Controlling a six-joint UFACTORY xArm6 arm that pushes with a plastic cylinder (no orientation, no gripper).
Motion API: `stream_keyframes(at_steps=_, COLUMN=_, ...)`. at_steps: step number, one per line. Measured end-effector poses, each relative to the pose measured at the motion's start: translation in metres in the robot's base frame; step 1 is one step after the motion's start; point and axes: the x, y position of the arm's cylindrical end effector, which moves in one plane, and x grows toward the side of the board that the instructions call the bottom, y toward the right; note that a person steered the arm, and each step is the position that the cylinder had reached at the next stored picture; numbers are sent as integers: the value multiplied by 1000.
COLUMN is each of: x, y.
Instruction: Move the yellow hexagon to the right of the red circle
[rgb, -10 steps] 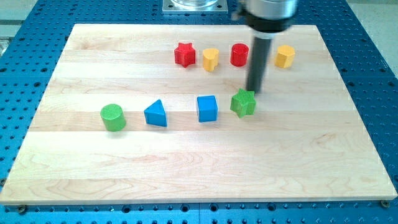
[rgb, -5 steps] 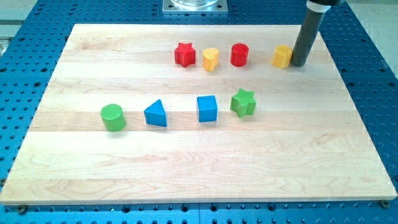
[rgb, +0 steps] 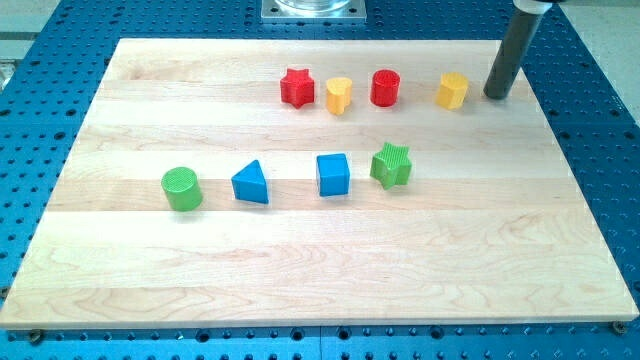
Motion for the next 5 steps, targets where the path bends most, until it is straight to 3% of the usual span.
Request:
stream_keyframes(at_steps=3, x=12, y=-65)
stream_keyframes(at_steps=4, x=31, y=-17)
stream_keyframes(at_steps=5, x=80, y=-24)
